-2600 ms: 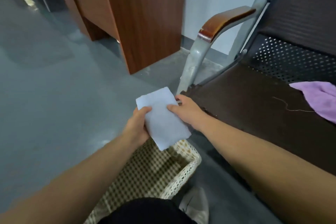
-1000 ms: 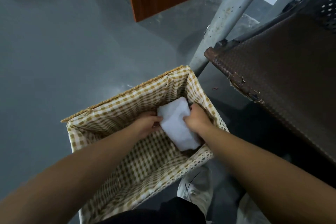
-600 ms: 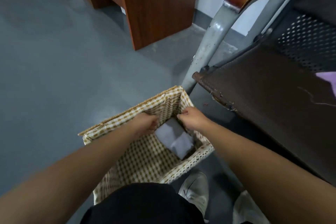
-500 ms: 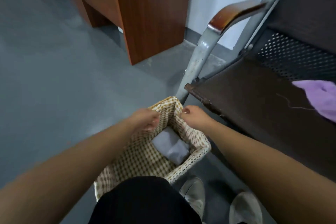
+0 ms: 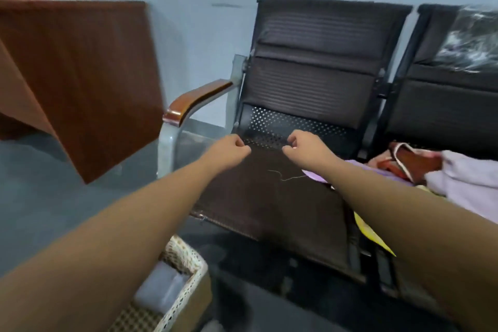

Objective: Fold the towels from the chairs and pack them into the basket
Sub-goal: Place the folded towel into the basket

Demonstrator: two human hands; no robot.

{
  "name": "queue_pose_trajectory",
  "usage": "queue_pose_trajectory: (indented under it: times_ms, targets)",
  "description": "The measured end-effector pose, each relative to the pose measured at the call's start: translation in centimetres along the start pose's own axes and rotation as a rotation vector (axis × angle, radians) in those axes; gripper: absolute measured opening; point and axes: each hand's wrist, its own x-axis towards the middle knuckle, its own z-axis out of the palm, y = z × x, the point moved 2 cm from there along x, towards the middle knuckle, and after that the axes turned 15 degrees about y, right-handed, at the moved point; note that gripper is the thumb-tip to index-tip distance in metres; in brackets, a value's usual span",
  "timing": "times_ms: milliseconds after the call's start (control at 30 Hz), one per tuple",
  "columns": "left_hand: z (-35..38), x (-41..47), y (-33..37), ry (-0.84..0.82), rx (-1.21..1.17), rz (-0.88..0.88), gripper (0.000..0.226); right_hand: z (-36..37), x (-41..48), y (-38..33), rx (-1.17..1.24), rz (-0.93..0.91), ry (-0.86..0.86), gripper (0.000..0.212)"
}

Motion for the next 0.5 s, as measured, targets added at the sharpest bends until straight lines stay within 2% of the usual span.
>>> queue_pose_trajectory:
  times_ms: [200, 333, 433, 500]
  targets:
    - [13.4, 3.9, 5.4, -0.158, 0.046, 0.101, 0.016, -0.9, 3.9, 14.6, -0.161, 0.116, -0.001, 0.029]
    - [22.1, 6.0, 6.6, -0.257, 0.103, 0.15, 0.019, 0.8, 5.9, 22.4, -0.253, 0.169, -0.027, 0.036]
    - [27.8, 7.1, 6.2, -0.298, 0.126, 0.194, 0.041, 2.7, 6.6, 26.0, -0.316, 0.141, -0.075, 0.046]
    - [31.2, 7.4, 5.7, -0.353, 0.149, 0.222, 0.061, 4.3, 6.6, 27.9, -0.352, 0.126, -0.142, 0.041]
